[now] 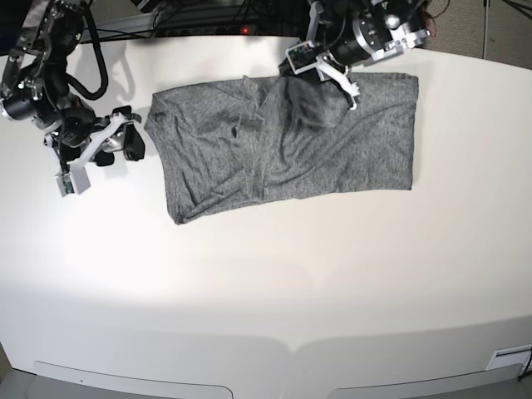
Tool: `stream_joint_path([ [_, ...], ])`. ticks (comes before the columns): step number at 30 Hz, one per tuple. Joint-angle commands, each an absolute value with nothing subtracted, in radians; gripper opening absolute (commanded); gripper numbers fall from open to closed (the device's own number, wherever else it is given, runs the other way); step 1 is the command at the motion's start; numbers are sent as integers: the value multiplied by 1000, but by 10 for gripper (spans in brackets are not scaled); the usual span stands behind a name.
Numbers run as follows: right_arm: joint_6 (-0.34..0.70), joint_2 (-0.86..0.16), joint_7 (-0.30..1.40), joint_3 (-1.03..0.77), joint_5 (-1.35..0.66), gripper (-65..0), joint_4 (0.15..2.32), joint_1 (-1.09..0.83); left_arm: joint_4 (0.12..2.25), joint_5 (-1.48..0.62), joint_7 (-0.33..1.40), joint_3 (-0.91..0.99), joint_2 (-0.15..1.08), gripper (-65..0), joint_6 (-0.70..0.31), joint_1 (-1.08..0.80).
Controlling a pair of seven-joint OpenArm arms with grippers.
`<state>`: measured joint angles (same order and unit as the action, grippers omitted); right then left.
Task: Fold the T-shirt properly
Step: 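Move the left gripper to the folded shirt's collar edge, then grasp the shirt's end with the right gripper and the collar edge with the left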
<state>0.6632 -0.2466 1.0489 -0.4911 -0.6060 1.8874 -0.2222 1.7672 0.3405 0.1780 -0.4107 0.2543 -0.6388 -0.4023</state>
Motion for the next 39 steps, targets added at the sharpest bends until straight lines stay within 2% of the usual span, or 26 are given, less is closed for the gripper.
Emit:
stream_joint_path([
  [1, 669, -258, 1031, -496, -621, -286, 1907, -216, 1805, 307, 145, -410, 252, -650, -636, -402],
  [6, 669, -258, 1032, -496, -621, -286, 1907, -216, 1828, 285, 104, -410, 252, -650, -635, -396],
  [12, 669, -258, 1032, -496, -622, -286, 1907, -216, 1828, 107, 104, -410, 232, -650, -629, -396],
  [19, 669, -258, 1033, -496, -626, -286, 1907, -216, 1828, 99, 111, -416, 216, -650, -630, -397],
  [20, 669, -258, 1033, -496, -626, -286, 1907, -216, 1828, 99, 111, -416, 216, -619, -630, -397],
  [23, 669, -258, 1033, -496, -633, -286, 1907, -216, 1828, 51, 111, -416, 216, -461, -631, -397],
  [25, 669, -258, 1033, -496, -633, -286, 1907, -216, 1828, 4, 111, -416, 216, -399, -632, -396],
  [29, 670, -258, 1032, -496, -633, -286, 1907, -216, 1828, -39, 105, -416, 216, -389, -632, -395],
  [33, 669, -258, 1032, -496, -633, -286, 1907, -216, 1829, 11, 131, -390, 219, -390, -627, -376],
  [36, 669, -259, 1041, -496, -641, -286, 1907, -216, 1831, 21, 233, -305, 220, -390, -528, -360],
  [39, 669, -266, 1073, -496, -714, -286, 1907, -216, 1831, -30, 260, -156, 220, -390, -451, -369],
])
